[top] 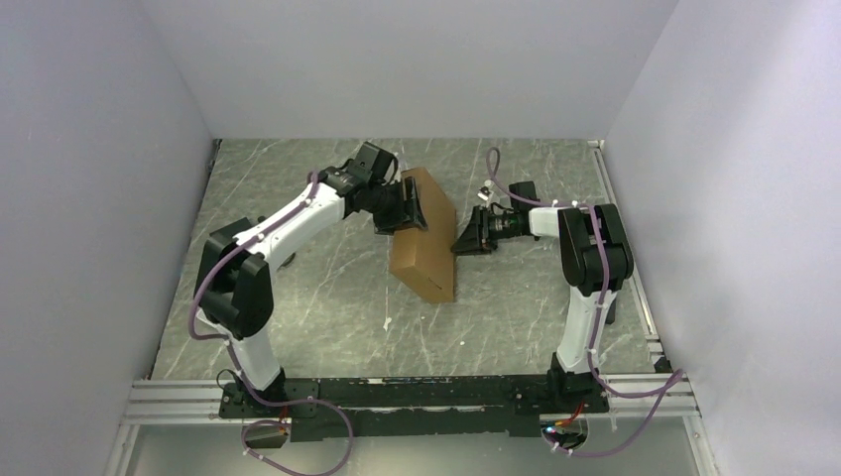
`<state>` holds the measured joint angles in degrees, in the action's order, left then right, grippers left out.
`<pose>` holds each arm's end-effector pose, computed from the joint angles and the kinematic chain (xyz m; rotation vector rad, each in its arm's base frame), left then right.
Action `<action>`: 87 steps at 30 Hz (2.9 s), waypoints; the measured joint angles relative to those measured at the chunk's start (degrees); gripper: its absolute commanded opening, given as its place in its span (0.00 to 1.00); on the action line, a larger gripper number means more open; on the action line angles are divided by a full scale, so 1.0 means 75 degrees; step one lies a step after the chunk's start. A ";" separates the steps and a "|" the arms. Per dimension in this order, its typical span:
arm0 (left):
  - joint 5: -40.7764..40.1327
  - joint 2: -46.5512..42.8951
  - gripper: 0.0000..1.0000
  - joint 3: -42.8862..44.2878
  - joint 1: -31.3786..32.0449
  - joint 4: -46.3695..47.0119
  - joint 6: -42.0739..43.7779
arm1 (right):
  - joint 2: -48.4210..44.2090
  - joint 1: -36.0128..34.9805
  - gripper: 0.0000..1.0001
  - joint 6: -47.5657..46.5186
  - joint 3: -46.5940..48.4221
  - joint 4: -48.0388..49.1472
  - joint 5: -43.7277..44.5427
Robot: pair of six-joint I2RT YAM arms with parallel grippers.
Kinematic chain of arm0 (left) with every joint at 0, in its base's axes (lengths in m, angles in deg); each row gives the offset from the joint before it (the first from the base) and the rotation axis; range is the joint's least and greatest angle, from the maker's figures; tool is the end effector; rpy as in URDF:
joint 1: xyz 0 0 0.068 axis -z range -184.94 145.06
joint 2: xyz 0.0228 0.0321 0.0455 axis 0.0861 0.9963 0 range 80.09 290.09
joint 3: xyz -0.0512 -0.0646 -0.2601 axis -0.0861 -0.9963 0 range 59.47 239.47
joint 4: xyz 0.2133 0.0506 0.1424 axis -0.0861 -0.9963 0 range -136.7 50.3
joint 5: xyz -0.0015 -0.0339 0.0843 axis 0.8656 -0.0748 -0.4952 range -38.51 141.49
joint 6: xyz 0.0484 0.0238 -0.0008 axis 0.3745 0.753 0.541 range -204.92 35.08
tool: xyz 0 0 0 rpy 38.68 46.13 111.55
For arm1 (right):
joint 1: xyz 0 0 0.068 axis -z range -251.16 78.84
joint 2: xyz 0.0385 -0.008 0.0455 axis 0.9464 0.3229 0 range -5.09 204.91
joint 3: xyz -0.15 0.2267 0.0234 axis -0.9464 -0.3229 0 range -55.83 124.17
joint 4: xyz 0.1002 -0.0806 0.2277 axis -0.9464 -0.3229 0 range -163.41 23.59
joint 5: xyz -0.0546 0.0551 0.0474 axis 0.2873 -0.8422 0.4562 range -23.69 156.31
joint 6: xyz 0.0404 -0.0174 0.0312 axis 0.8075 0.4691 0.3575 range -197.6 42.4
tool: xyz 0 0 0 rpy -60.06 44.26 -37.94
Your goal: Fold the paper box
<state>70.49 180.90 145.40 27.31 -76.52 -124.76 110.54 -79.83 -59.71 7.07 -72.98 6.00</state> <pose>0.3223 -0.2170 0.2834 -0.0216 2.6517 -0.8993 0.3681 0.0874 0.1141 -0.1924 2.4719 1.5391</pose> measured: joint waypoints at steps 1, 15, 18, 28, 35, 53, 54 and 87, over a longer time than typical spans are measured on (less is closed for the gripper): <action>-0.0058 0.0073 0.65 0.0131 0.0058 -0.0076 0.0035 | -0.0003 0.0047 0.40 -0.0119 0.0026 -0.0143 0.0041; -0.0621 0.1244 0.73 0.2261 0.1218 -0.1303 0.0793 | -0.0970 0.1189 0.40 -0.1233 0.0157 -0.0979 0.0600; -0.0799 0.1405 0.75 0.2620 0.1448 -0.1547 0.0889 | -0.1137 0.1399 0.37 -0.1253 0.0157 -0.0979 0.0606; -0.0647 0.1422 0.87 0.2774 0.1763 -0.1623 0.0968 | -0.1393 0.1690 0.33 -0.1317 0.0157 -0.1008 0.0656; -0.0052 0.1253 0.89 0.2302 0.1760 -0.0947 0.0950 | -0.2046 0.2078 0.51 -0.1346 0.0157 -0.1186 0.0542; 0.1058 0.0306 0.83 0.0685 0.1489 0.0924 0.0338 | -0.4220 0.0682 0.81 -0.1125 -0.0143 -0.1250 0.1303; 0.1090 0.0306 0.83 0.0676 0.1489 0.0953 0.0326 | -0.4115 0.0650 0.79 -0.1166 -0.0140 -0.1378 0.1507; 0.1239 -0.0242 0.56 -0.4508 -0.0216 0.5278 -0.1682 | -0.4392 0.1711 0.51 -0.2410 -0.0297 -0.2428 0.1189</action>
<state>79.78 179.09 111.59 25.70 -36.94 -137.37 77.60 -67.00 -77.78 4.84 -91.18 14.92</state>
